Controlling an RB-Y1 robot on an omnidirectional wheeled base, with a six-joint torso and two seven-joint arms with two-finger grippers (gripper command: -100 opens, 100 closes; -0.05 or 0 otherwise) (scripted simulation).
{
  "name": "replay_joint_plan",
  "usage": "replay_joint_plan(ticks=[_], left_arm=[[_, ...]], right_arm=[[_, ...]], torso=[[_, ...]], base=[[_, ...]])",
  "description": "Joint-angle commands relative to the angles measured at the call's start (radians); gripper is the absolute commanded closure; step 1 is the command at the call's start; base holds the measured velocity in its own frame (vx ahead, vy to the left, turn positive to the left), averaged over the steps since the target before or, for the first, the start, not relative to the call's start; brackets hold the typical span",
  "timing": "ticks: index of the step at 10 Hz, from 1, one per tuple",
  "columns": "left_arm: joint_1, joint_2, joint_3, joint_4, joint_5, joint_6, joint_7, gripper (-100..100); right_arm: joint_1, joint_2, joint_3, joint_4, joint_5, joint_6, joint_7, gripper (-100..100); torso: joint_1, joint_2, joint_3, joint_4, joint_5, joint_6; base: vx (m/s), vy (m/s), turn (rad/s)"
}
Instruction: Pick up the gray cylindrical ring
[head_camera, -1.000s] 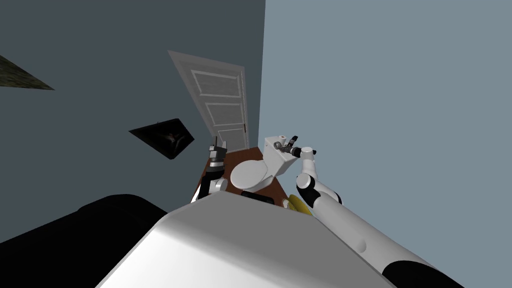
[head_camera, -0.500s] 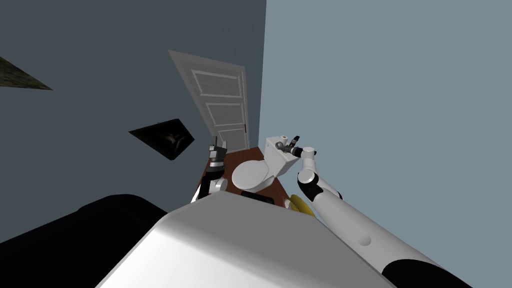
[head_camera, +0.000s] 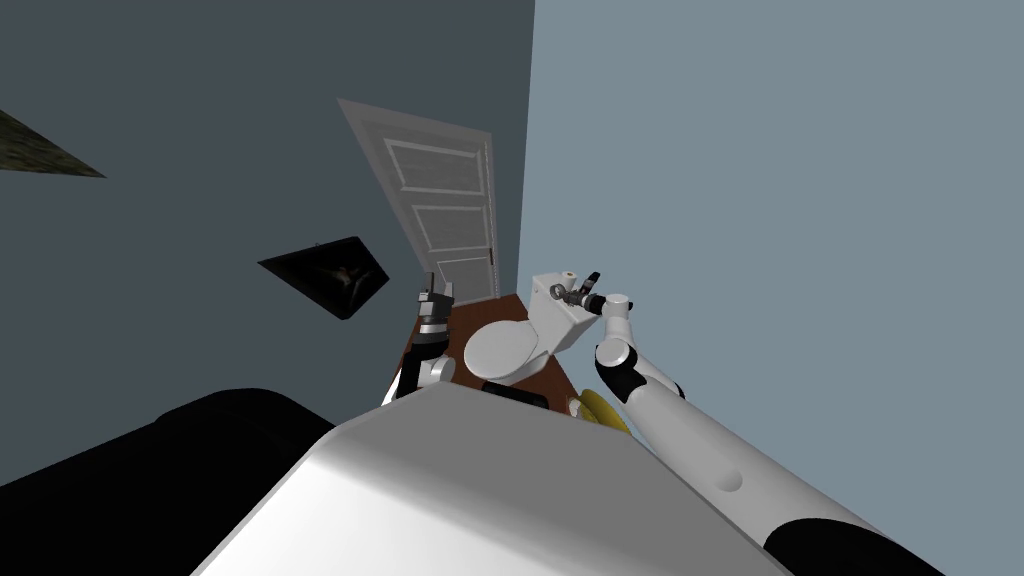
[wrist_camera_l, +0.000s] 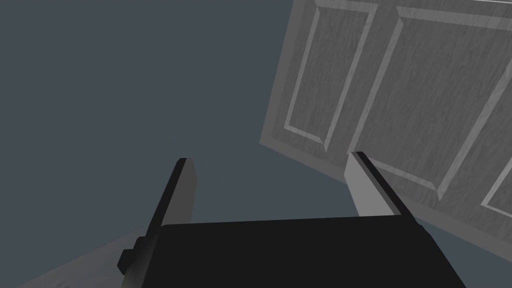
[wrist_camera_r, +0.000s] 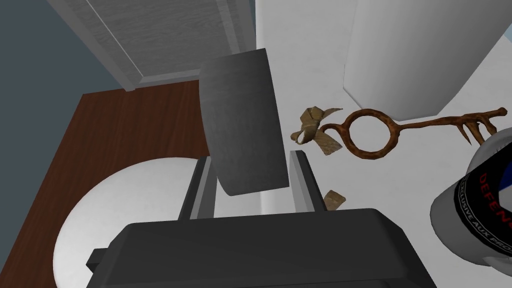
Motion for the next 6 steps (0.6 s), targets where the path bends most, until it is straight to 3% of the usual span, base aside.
replay_joint_plan(ticks=[1, 2, 3, 4, 5, 6], left_arm=[[0.0, 0.0, 0.0, 0.0, 0.0, 0.0, 0.0, 0], [0.0, 0.0, 0.0, 0.0, 0.0, 0.0, 0.0, 0], [0.0, 0.0, 0.0, 0.0, 0.0, 0.0, 0.0, 0], [0.0, 0.0, 0.0, 0.0, 0.0, 0.0, 0.0, 0], [0.0, 0.0, 0.0, 0.0, 0.0, 0.0, 0.0, 0], [0.0, 0.0, 0.0, 0.0, 0.0, 0.0, 0.0, 0]], right_arm=[[0.0, 0.0, 0.0, 0.0, 0.0, 0.0, 0.0, 100], [0.0, 0.0, 0.0, 0.0, 0.0, 0.0, 0.0, 0], [0.033, 0.007, 0.05, -0.05, -0.006, -0.023, -0.05, 100], [0.033, 0.007, 0.06, -0.051, -0.006, -0.023, -0.059, 100], [0.068, 0.014, 0.098, -0.087, -0.012, -0.045, -0.092, 100], [0.068, 0.014, 0.126, -0.107, -0.012, -0.045, -0.115, 100]], torso=[[0.0, 0.0, 0.0, 0.0, 0.0, 0.0], [0.0, 0.0, 0.0, 0.0, 0.0, 0.0], [0.0, 0.0, 0.0, 0.0, 0.0, 0.0], [-0.002, -0.001, -0.001, -0.001, 0.0, -0.001], [-0.002, -0.003, -0.002, -0.001, 0.0, -0.001], [-0.003, -0.004, -0.003, -0.003, -0.001, 0.0]], base=[[0.0, 0.0, 0.0], [0.0, 0.0, 0.0], [0.023, -0.033, 0.08], [0.013, -0.029, 0.085], [0.012, -0.036, 0.071], [0.007, -0.037, 0.04]])
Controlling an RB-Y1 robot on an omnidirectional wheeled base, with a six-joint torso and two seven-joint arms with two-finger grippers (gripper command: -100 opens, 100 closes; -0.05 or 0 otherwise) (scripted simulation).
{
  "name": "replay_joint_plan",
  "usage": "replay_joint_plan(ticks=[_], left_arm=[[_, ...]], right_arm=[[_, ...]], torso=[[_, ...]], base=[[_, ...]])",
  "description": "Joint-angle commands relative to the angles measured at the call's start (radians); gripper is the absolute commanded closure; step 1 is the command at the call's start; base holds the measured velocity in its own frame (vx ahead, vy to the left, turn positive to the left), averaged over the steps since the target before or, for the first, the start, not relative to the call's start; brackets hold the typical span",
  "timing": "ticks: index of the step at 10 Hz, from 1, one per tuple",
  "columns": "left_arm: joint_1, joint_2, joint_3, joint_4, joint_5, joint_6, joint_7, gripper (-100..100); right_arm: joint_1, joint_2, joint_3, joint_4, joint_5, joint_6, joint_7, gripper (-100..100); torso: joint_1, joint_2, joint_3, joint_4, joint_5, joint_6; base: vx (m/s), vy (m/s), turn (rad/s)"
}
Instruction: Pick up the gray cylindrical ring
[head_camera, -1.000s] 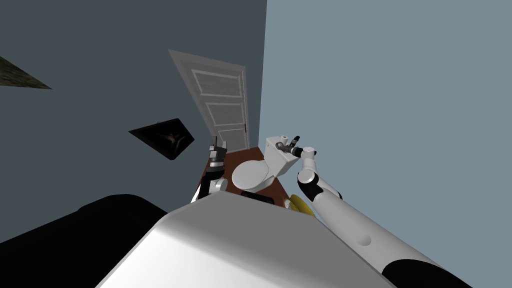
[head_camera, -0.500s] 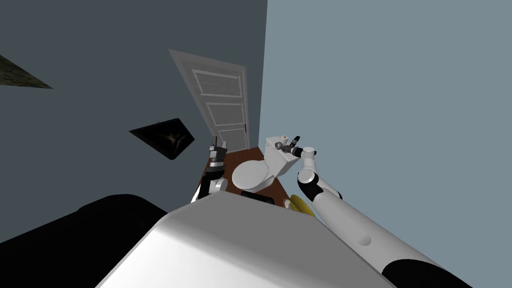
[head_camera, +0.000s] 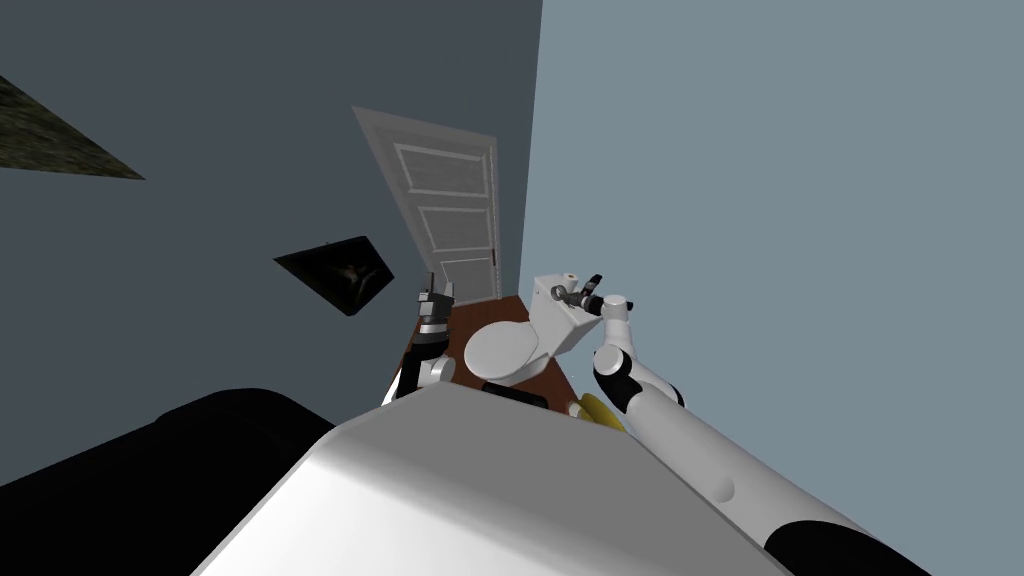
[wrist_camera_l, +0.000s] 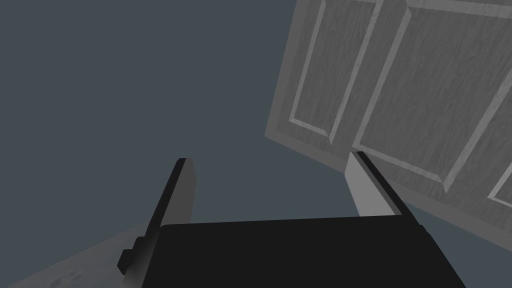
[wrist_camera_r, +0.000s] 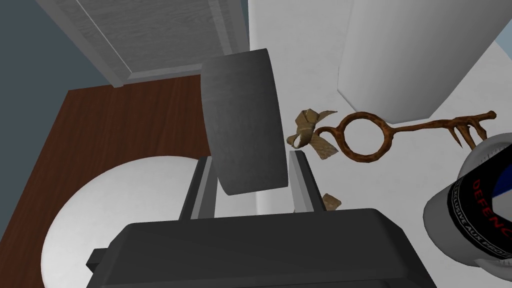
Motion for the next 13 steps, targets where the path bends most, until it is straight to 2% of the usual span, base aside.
replay_joint_plan(ticks=[1, 2, 3, 4, 5, 6, 7, 8, 9, 10, 11, 12, 13], left_arm=[[0.0, 0.0, 0.0, 0.0, 0.0, 0.0, 0.0, 0], [0.0, 0.0, 0.0, 0.0, 0.0, 0.0, 0.0, 0], [0.0, 0.0, 0.0, 0.0, 0.0, 0.0, 0.0, 0], [0.0, 0.0, 0.0, 0.0, 0.0, 0.0, 0.0, 0], [0.0, 0.0, 0.0, 0.0, 0.0, 0.0, 0.0, 0], [0.0, 0.0, 0.0, 0.0, 0.0, 0.0, 0.0, 0], [0.0, 0.0, 0.0, 0.0, 0.0, 0.0, 0.0, 0], [0.0, 0.0, 0.0, 0.0, 0.0, 0.0, 0.0, 0], [0.0, 0.0, 0.0, 0.0, 0.0, 0.0, 0.0, 0], [0.0, 0.0, 0.0, 0.0, 0.0, 0.0, 0.0, 0], [0.0, 0.0, 0.0, 0.0, 0.0, 0.0, 0.0, 0], [0.0, 0.0, 0.0, 0.0, 0.0, 0.0, 0.0, 0], [0.0, 0.0, 0.0, 0.0, 0.0, 0.0, 0.0, 0]], right_arm=[[0.008, 0.002, 0.024, -0.021, 0.001, -0.001, -0.029, 100], [0.042, 0.01, 0.067, -0.065, -0.005, -0.024, -0.07, 100], [0.042, 0.01, 0.095, -0.077, -0.005, -0.024, -0.092, 100], [0.076, 0.018, 0.125, -0.115, -0.011, -0.046, -0.123, 100], [0.076, 0.018, 0.156, -0.134, -0.011, -0.046, -0.151, 100], [0.076, 0.018, 0.166, -0.134, -0.011, -0.046, -0.155, 100], [0.111, 0.025, 0.206, -0.178, -0.017, -0.069, -0.196, 100], [0.111, 0.025, 0.234, -0.19, -0.017, -0.069, -0.218, 100], [0.145, 0.033, 0.265, -0.231, -0.023, -0.092, -0.249, 100], [0.145, 0.033, 0.295, -0.246, -0.023, -0.092, -0.276, 100], [0.145, 0.033, 0.308, -0.246, -0.023, -0.092, -0.281, 100], [0.18, 0.041, 0.346, -0.3, -0.029, -0.114, -0.325, 100], [0.18, 0.041, 0.375, -0.303, -0.029, -0.114, -0.344, 100]], torso=[[0.0, 0.0, 0.0, 0.0, 0.0, 0.0], [0.0, 0.0, 0.0, 0.0, 0.0, 0.0], [-0.001, 0.0, 0.0, 0.0, 0.0, 0.001], [-0.001, 0.0, 0.0, 0.0, 0.0, 0.0], [-0.004, -0.001, -0.001, -0.001, -0.001, 0.001], [-0.005, -0.002, -0.001, -0.001, -0.001, 0.001], [-0.003, -0.001, -0.001, -0.001, -0.001, 0.002], [-0.003, -0.001, -0.001, -0.001, -0.001, 0.002], [-0.004, -0.001, -0.001, -0.001, -0.001, 0.002], [-0.005, -0.001, -0.001, -0.001, -0.001, 0.002], [-0.005, -0.001, -0.001, 0.0, -0.001, 0.002], [-0.002, -0.001, -0.001, 0.0, -0.001, 0.001], [-0.004, -0.001, 0.0, 0.0, -0.001, 0.001]], base=[[-0.001, -0.024, -0.002], [0.0, -0.044, 0.002], [0.002, -0.041, 0.009], [0.004, -0.094, 0.021], [0.011, -0.1, 0.056], [0.003, -0.047, 0.012], [0.002, -0.042, 0.013], [-0.002, -0.066, -0.007], [0.006, -0.09, 0.025], [0.004, -0.077, 0.019], [0.004, -0.03, 0.017], [0.003, -0.062, 0.013], [-0.004, -0.075, -0.018]])
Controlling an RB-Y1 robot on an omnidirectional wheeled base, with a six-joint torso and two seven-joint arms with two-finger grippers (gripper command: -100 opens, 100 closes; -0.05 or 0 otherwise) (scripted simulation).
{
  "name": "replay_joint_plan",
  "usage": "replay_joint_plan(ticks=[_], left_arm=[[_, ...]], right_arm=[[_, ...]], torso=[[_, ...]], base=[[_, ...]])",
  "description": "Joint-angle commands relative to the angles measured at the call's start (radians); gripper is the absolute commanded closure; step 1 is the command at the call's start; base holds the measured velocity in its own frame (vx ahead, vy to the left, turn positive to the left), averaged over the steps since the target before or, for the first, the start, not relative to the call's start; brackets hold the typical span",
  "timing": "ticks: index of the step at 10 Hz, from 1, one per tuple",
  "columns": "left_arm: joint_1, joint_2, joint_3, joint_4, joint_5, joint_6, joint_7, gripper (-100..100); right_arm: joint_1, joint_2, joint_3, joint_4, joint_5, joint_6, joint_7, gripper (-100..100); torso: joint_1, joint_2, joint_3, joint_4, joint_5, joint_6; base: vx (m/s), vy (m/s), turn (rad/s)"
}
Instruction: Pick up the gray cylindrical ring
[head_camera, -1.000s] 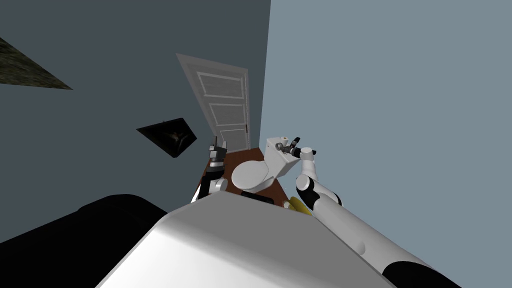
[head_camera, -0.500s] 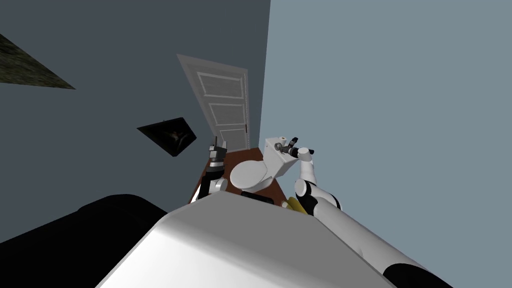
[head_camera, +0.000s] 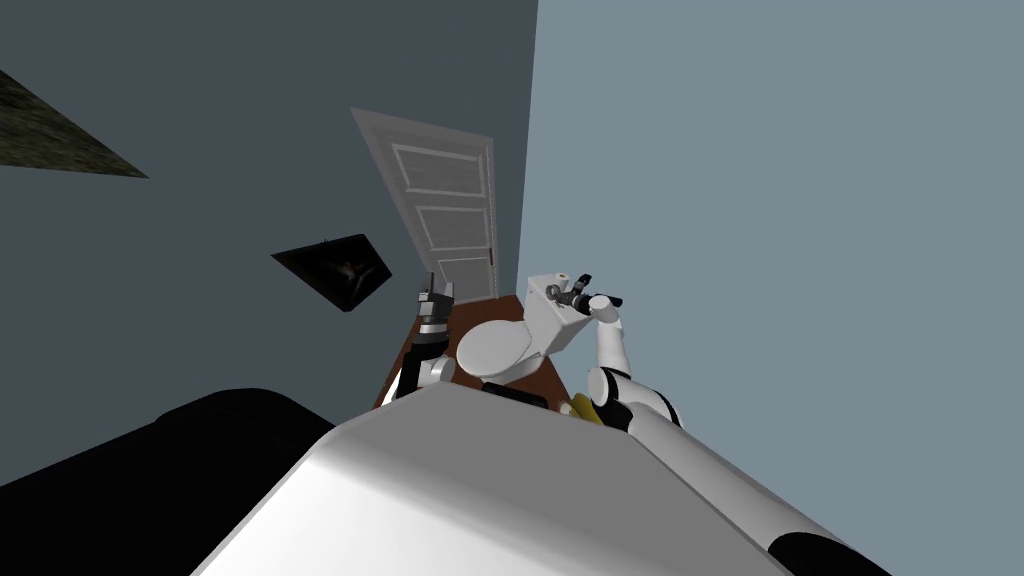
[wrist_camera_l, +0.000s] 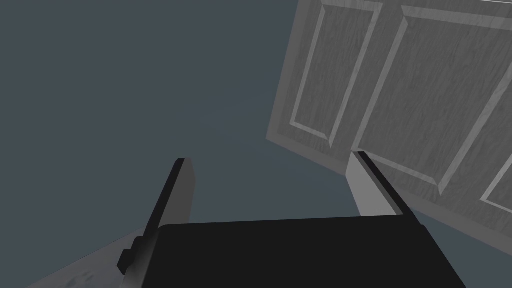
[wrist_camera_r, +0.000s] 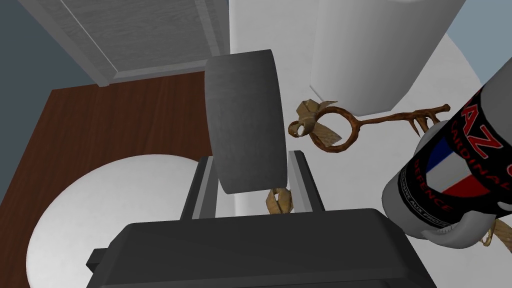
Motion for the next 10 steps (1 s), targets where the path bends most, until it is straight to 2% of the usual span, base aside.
replay_joint_plan(ticks=[1, 2, 3, 4, 5, 6, 7, 8, 9, 10], left_arm=[[0.0, 0.0, 0.0, 0.0, 0.0, 0.0, 0.0, 0], [0.0, 0.0, 0.0, 0.0, 0.0, 0.0, 0.0, 0], [0.0, 0.0, 0.0, 0.0, 0.0, 0.0, 0.0, 0], [0.0, 0.0, 0.0, 0.0, 0.0, 0.0, 0.0, 0], [0.0, 0.0, 0.0, 0.0, 0.0, 0.0, 0.0, 0], [0.0, 0.0, 0.0, 0.0, 0.0, 0.0, 0.0, 0], [0.0, 0.0, 0.0, 0.0, 0.0, 0.0, 0.0, 0], [0.0, 0.0, 0.0, 0.0, 0.0, 0.0, 0.0, 0], [0.0, 0.0, 0.0, 0.0, 0.0, 0.0, 0.0, 0], [0.0, 0.0, 0.0, 0.0, 0.0, 0.0, 0.0, 0]], right_arm=[[0.037, 0.008, 0.05, -0.05, -0.012, -0.033, -0.05, 100], [0.037, 0.008, 0.081, -0.053, -0.012, -0.033, -0.073, 100], [0.037, 0.008, 0.094, -0.053, -0.012, -0.033, -0.073, 100], [0.072, 0.016, 0.132, -0.101, -0.018, -0.055, -0.119, 100], [0.072, 0.016, 0.161, -0.11, -0.018, -0.055, -0.136, 100], [0.106, 0.024, 0.189, -0.135, -0.024, -0.078, -0.161, 100], [0.106, 0.024, 0.218, -0.152, -0.024, -0.078, -0.181, 100], [0.106, 0.024, 0.236, -0.166, -0.024, -0.078, -0.199, 100], [0.101, 0.022, 0.221, -0.15, -0.025, -0.08, -0.182, 100], [0.102, 0.023, 0.224, -0.154, -0.025, -0.079, -0.188, 0]], torso=[[0.0, 0.0, 0.0, 0.0, 0.0, 0.0], [-0.001, 0.0, 0.0, 0.0, 0.0, 0.0], [-0.001, -0.001, 0.0, 0.0, -0.001, -0.001], [0.001, -0.001, 0.0, 0.0, 0.0, -0.001], [0.0, -0.001, 0.0, 0.0, 0.0, -0.001], [0.0, -0.001, 0.0, 0.0, -0.001, -0.001], [-0.001, -0.001, -0.001, 0.0, -0.001, -0.001], [-0.001, 0.0, 0.0, 0.0, -0.001, -0.001], [0.001, 0.0, 0.001, 0.001, -0.001, -0.001], [0.002, 0.0, 0.0, 0.0, 0.0, -0.001]], base=[[0.007, -0.079, 0.012], [0.011, -0.075, 0.005], [0.006, -0.034, 0.005], [0.011, -0.068, 0.012], [0.013, -0.067, 0.018], [0.011, -0.074, 0.007], [0.002, -0.077, -0.006], [0.004, -0.044, -0.003], [0.003, -0.013, 0.006], [0.0, 0.0, 0.0]])
